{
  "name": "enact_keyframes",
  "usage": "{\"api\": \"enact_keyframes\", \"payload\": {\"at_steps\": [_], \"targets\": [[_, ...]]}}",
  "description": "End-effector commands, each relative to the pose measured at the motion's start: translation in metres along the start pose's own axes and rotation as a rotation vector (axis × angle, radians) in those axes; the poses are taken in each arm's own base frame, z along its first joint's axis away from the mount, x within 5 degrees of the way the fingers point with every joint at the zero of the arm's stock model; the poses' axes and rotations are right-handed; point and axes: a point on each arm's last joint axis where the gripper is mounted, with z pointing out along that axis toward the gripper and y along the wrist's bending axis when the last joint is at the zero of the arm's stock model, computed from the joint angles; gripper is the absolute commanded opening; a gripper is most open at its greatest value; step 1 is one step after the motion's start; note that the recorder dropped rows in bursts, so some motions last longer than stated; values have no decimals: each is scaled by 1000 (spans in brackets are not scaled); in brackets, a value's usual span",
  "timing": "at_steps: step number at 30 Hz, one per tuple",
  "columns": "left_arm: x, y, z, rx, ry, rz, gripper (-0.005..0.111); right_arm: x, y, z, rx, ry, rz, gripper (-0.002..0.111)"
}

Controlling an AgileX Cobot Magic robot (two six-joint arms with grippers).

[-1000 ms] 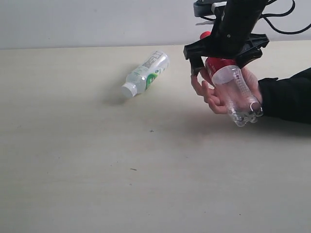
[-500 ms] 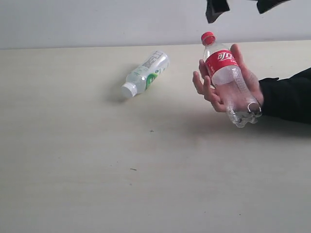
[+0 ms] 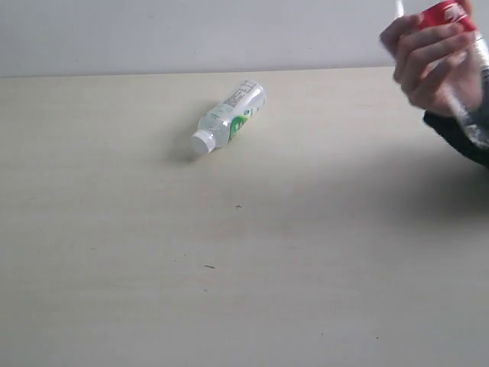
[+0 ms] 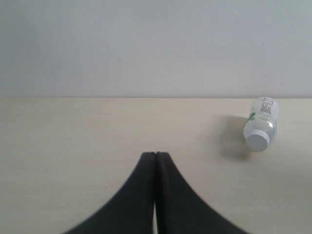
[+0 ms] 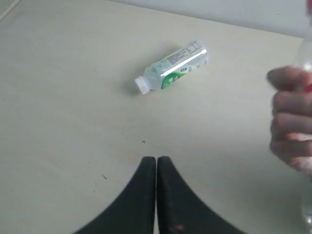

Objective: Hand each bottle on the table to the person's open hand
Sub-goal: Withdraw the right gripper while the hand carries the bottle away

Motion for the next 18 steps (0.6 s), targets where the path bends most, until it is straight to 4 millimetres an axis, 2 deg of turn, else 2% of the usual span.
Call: {"api": "enact_keyframes", "payload": {"at_steps": [1,4,8,11,15,18], "targets": [[1,0,0,0,-5,2,0,45,3,-29,-10,-164,-27,0],[1,0,0,0,-5,2,0,81,8,-40,-71,-240,-51,0],[1,0,0,0,-5,2,0,127,9,-42,-111,-273,-66,0],[1,0,0,0,-5,2,0,154,6,-42,-101,-310,-87,0],[1,0,0,0,-5,2,0,176,3,-40,-117,-420,-58,0],[1,0,0,0,-5,2,0,183,5,-50,-120,-499,-74,0]]}}
